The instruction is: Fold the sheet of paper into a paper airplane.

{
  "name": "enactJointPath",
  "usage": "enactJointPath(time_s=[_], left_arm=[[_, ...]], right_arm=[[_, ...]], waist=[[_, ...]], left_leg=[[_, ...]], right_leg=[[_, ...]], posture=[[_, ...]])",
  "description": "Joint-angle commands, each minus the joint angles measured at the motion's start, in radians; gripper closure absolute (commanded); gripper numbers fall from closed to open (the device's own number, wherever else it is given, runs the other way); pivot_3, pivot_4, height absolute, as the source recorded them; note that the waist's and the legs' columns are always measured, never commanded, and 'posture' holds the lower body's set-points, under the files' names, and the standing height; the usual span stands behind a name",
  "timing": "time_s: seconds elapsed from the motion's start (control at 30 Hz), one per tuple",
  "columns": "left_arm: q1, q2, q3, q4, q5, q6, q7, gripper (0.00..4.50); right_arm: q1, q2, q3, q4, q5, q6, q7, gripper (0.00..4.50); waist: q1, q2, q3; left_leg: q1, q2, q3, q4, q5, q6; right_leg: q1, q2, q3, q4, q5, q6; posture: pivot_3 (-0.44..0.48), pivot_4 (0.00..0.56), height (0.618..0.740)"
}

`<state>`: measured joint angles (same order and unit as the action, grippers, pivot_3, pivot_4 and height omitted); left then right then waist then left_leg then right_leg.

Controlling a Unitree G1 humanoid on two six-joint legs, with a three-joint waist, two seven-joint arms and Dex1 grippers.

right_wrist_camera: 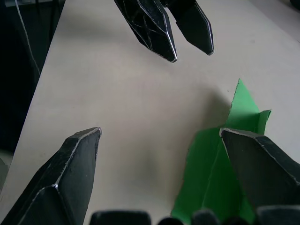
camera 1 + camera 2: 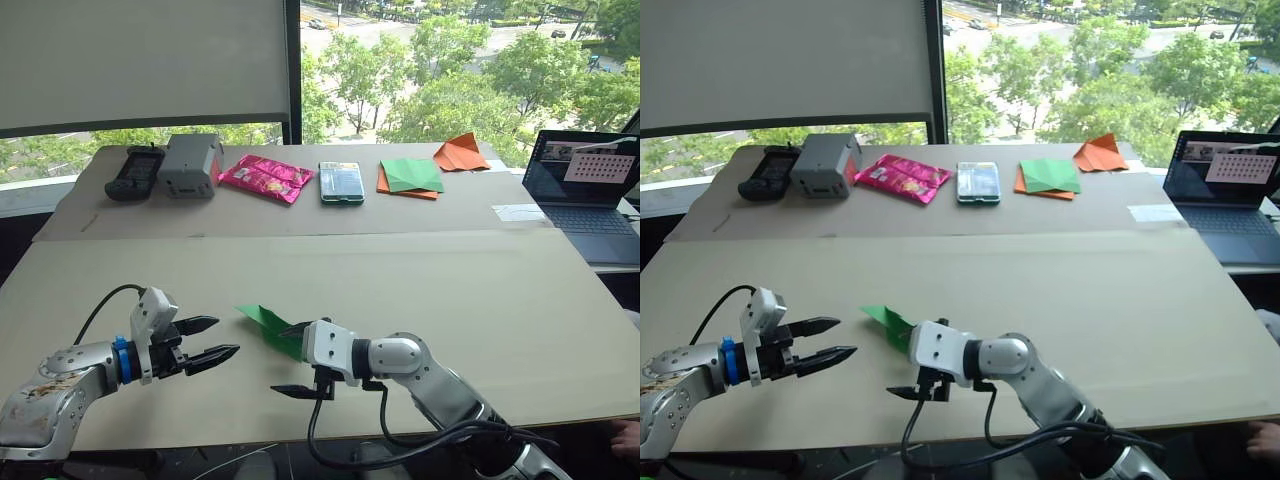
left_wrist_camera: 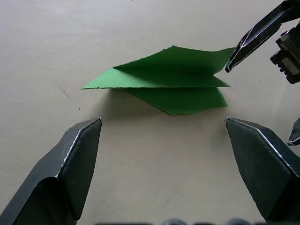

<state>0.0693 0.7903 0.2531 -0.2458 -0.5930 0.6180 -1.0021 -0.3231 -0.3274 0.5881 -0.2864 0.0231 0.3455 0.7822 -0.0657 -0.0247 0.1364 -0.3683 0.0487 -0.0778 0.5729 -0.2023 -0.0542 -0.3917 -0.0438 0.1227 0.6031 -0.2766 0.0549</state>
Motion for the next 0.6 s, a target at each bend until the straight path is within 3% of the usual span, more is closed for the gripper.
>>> enactJointPath(time_s=[0.03,0.5,0.57,0.6], left_arm=[[-0.019,-0.001,0.002,-0.033,-0.016,0.004,0.009,0.02],[-0.033,-0.018,-0.016,-0.035,-0.018,0.000,0.032,0.02],[-0.030,-0.017,-0.016,-0.037,-0.019,0.000,0.032,0.00],[-0.029,-0.017,-0.015,-0.038,-0.019,0.001,0.032,0.00]], right_arm=[[-0.025,0.032,-0.066,0.022,0.010,0.032,-0.048,0.00],[-0.076,0.104,-0.142,0.095,0.024,0.189,-0.105,0.00],[-0.080,0.116,-0.152,0.087,0.039,0.211,-0.105,0.52],[-0.082,0.121,-0.161,0.074,0.054,0.232,-0.098,0.52]], waist=[[0.000,0.000,0.000],[-0.001,0.000,0.000],[-0.001,0.000,0.000],[-0.001,0.000,0.000]], left_leg=[[0.000,0.000,0.000,0.000,0.000,0.000],[0.001,0.000,0.000,0.000,0.002,0.003],[0.001,0.000,0.000,0.000,0.002,0.003],[0.001,0.000,0.000,0.000,0.002,0.003]], right_leg=[[0.000,0.000,0.000,0.000,0.000,0.000],[0.001,0.000,0.000,0.005,0.001,0.000],[0.001,0.000,0.000,0.006,0.001,0.000],[0.001,0.000,0.000,0.006,0.001,0.000]], posture=[[0.000,0.150,0.740],[0.000,0.150,0.740],[0.000,0.150,0.740],[0.000,0.150,0.740]])
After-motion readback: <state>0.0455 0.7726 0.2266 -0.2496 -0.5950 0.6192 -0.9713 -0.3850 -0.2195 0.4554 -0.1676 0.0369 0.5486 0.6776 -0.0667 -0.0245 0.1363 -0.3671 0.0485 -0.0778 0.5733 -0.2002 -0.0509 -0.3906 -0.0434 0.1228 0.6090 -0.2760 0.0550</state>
